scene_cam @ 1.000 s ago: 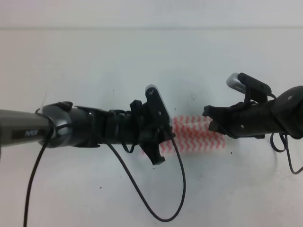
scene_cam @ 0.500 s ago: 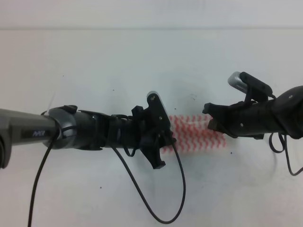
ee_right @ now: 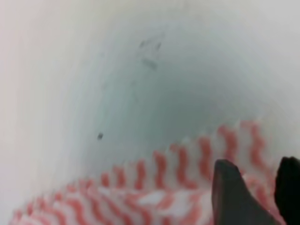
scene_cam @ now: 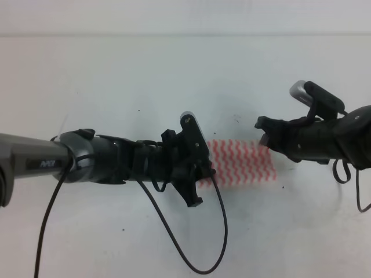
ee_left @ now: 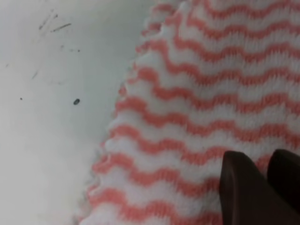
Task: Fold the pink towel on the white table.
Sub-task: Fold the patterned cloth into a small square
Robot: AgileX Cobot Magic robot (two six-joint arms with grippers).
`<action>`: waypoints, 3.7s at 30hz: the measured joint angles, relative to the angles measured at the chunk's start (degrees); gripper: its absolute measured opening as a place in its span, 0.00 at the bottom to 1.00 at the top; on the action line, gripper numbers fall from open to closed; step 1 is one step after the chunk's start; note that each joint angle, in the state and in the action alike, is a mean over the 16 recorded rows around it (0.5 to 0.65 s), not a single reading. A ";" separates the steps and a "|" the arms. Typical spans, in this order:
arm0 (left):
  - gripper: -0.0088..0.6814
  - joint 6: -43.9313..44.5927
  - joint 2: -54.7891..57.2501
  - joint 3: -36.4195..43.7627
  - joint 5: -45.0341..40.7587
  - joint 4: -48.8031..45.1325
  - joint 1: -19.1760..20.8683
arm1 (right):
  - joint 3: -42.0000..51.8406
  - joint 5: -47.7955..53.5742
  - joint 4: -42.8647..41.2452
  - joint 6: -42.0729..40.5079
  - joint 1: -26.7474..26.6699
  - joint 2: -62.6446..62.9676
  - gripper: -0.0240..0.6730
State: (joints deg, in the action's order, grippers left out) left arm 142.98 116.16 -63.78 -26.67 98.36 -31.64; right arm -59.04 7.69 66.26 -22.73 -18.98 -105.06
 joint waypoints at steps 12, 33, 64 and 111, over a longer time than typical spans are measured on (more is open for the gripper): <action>0.20 -0.01 0.02 -0.04 1.89 -0.28 -0.04 | -3.69 4.43 -0.24 -4.16 0.00 -0.05 0.27; 0.20 -0.01 -0.03 0.00 2.63 0.56 -0.04 | -7.93 13.37 -3.21 -6.01 0.00 -2.59 0.03; 0.20 0.00 0.00 -0.21 2.46 -1.41 -0.08 | -11.41 10.66 -5.94 -5.88 4.52 -8.58 0.01; 0.20 0.00 -0.03 -0.12 2.45 -0.56 -0.06 | -15.92 23.23 -12.34 -3.21 8.17 -11.86 0.01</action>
State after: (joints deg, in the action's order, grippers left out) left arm 142.98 116.13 -63.90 -24.22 97.80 -31.70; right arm -74.96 30.91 53.92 -25.93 -10.82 -116.92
